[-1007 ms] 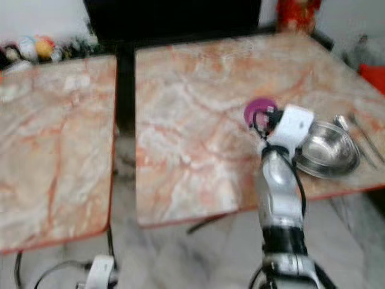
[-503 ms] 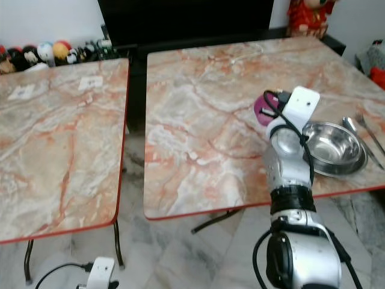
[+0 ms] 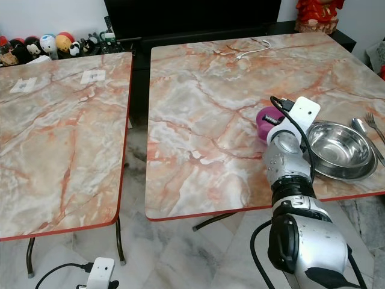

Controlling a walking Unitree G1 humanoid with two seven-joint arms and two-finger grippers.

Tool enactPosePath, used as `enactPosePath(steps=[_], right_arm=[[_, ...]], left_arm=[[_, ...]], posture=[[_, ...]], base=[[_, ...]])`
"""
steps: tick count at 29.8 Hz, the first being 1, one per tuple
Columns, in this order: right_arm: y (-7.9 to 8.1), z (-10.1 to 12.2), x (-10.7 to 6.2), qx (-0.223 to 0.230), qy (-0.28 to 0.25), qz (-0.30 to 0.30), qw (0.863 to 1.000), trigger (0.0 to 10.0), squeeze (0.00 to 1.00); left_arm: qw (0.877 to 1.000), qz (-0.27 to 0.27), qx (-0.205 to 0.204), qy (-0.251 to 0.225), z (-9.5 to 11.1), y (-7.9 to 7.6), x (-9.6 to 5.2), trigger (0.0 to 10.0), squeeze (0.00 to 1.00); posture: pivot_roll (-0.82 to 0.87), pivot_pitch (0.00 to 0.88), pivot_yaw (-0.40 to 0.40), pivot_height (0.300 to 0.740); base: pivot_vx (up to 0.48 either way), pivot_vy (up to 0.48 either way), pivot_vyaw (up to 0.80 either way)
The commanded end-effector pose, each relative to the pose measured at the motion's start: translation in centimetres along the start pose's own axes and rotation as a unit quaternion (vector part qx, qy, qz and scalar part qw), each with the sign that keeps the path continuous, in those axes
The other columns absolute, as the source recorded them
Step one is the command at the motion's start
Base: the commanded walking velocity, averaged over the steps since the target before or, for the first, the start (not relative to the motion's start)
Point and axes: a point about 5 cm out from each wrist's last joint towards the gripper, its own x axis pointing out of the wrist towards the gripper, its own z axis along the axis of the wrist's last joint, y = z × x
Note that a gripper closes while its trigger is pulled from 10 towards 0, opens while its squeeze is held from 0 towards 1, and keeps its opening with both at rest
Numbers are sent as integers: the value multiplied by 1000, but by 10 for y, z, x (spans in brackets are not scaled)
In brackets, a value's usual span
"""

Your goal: Setting the table

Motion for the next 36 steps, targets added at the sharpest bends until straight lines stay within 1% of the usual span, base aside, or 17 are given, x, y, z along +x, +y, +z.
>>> enactPosePath(steps=[1, 2, 4, 5, 11, 12, 13, 14, 15, 16, 23, 24, 25, 26, 27, 28, 36], right_arm=[[1, 6, 1, 9, -7, -5, 1000, 10000, 0], [1, 6, 1, 15, -6, -7, 1000, 10000, 59], [1, 6, 1, 16, -6, -8, 1000, 10000, 59], [0, 7, 1, 22, -7, -14, 1000, 10000, 180], [0, 10, 2, 31, -10, -20, 999, 10000, 149], [1, 11, 2, 33, -11, -19, 999, 10000, 188], [1, 11, 2, 34, -12, -19, 999, 10000, 188], [2, 12, 2, 36, -13, -18, 999, 10000, 251], [2, 12, 2, 35, -13, -16, 999, 10000, 251], [3, 13, 2, 35, -14, -16, 999, 10000, 608], [5, 15, 2, 37, -17, -14, 999, 10000, 600], [5, 15, 2, 37, -17, -14, 999, 10000, 525], [5, 15, 2, 37, -17, -14, 999, 10000, 525], [5, 15, 2, 37, -17, -15, 999, 10000, 475], [5, 15, 2, 38, -17, -16, 999, 10000, 282], [5, 15, 2, 38, -18, -17, 999, 10000, 0], [3, 22, 2, 48, -35, -30, 998, 10000, 0]], left_arm=[[1000, 3, 5, 20, -9, 4, -2, 10000, 0], [1000, 3, 6, 20, -10, 4, -2, 10000, 0], [1000, 3, 6, 19, -10, 4, -2, 10000, 0], [1000, 4, 6, 19, -10, 5, -2, 10000, 0], [1000, 4, 7, 20, -10, 5, -2, 10000, 0], [1000, 4, 8, 20, -10, 5, -2, 10000, 0], [1000, 4, 8, 20, -10, 5, -2, 10000, 0], [1000, 4, 8, 20, -10, 5, -2, 10000, 0], [1000, 4, 8, 20, -10, 5, -2, 10000, 0], [1000, 5, 8, 20, -10, 5, -2, 10000, 0], [1000, 4, 8, 19, -10, 5, -2, 10000, 0], [1000, 4, 8, 19, -10, 5, -2, 10000, 0], [1000, 4, 8, 19, -10, 5, -2, 10000, 0], [1000, 4, 7, 19, -10, 5, -2, 10000, 0], [1000, 4, 7, 19, -10, 5, -2, 10000, 0], [1000, 4, 8, 19, -10, 5, -2, 10000, 0], [1000, 5, 8, 19, -10, 5, -2, 10000, 0]], posture=[[-79, 102, 65, 740], [-77, 103, 64, 740], [-77, 103, 64, 740], [-75, 104, 65, 740], [-74, 104, 67, 740], [-73, 104, 67, 740], [-73, 104, 67, 740], [-73, 103, 66, 740], [-73, 103, 66, 740], [-72, 104, 66, 740], [-72, 103, 66, 740], [-73, 103, 66, 740], [-73, 103, 66, 740], [-71, 103, 66, 740], [-71, 103, 66, 740], [-71, 103, 66, 740], [-71, 103, 65, 740]], base=[[0, 0, 0], [0, 0, 0], [0, 0, 0], [0, 0, 0], [0, 0, 0], [0, 0, 0], [0, 0, 0], [0, 0, 0], [0, 0, 0], [0, 0, 0], [0, 0, 0], [0, 0, 0], [0, 0, 0], [0, 0, 0], [0, 0, 0], [0, 0, 0], [0, 0, 0]])
